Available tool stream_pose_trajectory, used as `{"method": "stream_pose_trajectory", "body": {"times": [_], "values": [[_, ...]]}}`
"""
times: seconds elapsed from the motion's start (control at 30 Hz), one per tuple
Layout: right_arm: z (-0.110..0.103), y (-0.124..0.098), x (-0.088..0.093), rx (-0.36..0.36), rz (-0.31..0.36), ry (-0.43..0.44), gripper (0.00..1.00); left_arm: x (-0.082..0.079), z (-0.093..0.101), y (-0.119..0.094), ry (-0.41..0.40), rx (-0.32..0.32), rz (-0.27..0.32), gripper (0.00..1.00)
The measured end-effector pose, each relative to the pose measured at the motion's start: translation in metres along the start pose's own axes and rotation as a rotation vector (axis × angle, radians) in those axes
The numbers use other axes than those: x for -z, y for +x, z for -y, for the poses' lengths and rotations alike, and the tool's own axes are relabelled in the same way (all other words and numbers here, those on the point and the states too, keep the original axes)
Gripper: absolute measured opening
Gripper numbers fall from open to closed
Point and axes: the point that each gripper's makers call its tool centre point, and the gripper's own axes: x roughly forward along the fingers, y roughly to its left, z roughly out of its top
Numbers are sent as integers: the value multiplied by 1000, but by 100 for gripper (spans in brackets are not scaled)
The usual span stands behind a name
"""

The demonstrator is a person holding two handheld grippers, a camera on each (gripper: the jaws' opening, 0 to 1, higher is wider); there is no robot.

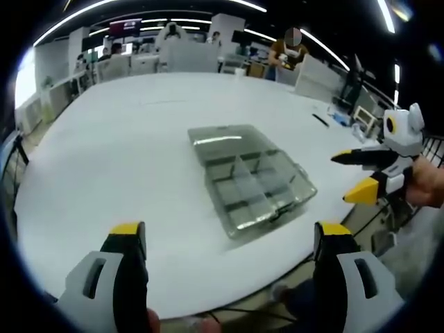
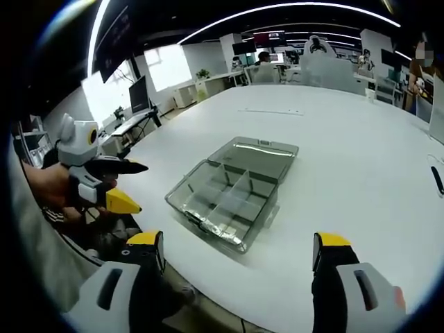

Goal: Insert the divider into the dual guide fixture by aligning both edges with the guide slots and pushing it downward to the bottom, including one-sided entry, uneven engagement, binding, and posture correction.

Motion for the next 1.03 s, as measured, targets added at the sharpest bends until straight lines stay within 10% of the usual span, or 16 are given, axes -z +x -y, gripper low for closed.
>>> {"method": "stream_pose_trajectory", "body": {"times": [1.03], "values": [[1, 3, 3, -6, -11, 10, 87, 1, -2, 3, -5, 2, -12, 99]]}}
